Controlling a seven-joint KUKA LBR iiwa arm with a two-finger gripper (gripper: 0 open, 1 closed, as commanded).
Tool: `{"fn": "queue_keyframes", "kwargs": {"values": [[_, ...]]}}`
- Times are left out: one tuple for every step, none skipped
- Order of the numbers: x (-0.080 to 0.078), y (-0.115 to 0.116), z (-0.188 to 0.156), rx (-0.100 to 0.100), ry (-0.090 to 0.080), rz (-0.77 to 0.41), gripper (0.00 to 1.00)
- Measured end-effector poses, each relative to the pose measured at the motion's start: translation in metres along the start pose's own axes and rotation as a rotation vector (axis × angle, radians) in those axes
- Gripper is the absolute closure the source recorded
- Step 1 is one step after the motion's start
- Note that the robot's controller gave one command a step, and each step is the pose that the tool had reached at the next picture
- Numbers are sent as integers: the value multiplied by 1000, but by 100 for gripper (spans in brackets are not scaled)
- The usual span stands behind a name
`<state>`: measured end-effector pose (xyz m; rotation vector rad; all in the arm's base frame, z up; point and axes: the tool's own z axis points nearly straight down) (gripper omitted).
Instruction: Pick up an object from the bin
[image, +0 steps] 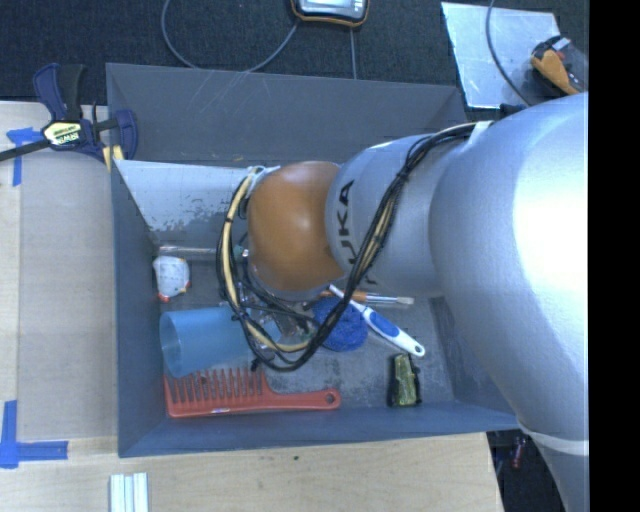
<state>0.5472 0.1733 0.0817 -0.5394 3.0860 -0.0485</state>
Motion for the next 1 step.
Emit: {"fn": "queue_keyframes", "kwargs": {"values": [[2, 3, -25, -4, 3, 0, 100]]}}
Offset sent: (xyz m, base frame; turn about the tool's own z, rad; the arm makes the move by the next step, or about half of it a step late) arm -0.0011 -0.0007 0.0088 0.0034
